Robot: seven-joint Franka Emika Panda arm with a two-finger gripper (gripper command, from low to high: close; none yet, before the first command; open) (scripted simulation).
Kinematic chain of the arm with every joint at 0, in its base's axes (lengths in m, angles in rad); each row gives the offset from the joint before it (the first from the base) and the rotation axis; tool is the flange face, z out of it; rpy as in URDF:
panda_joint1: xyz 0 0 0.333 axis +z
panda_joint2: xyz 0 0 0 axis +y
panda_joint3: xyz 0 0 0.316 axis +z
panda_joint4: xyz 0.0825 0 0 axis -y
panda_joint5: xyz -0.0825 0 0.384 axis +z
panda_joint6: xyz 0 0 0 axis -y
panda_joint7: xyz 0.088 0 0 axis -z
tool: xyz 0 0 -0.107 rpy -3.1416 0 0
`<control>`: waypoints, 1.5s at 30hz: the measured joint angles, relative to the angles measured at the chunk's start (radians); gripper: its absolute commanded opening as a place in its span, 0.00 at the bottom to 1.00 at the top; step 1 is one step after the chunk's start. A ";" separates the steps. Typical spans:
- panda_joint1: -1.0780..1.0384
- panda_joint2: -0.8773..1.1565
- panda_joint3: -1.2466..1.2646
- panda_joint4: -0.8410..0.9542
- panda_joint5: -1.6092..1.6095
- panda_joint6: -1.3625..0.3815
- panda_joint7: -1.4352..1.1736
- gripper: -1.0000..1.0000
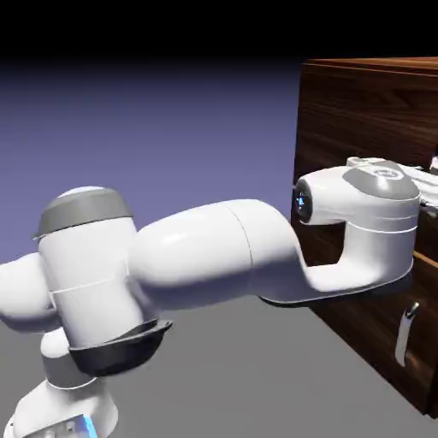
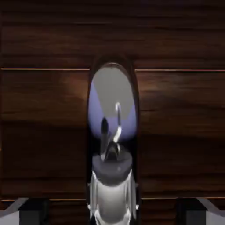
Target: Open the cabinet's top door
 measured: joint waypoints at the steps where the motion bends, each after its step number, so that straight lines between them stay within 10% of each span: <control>1: -0.031 0.000 0.018 -0.036 -0.001 -0.024 0.007 0.00; 27: -0.864 -0.155 0.730 -0.948 0.416 -0.660 0.042 0.00; 45: -0.902 -0.341 1.382 -1.162 1.090 -1.068 -0.022 0.00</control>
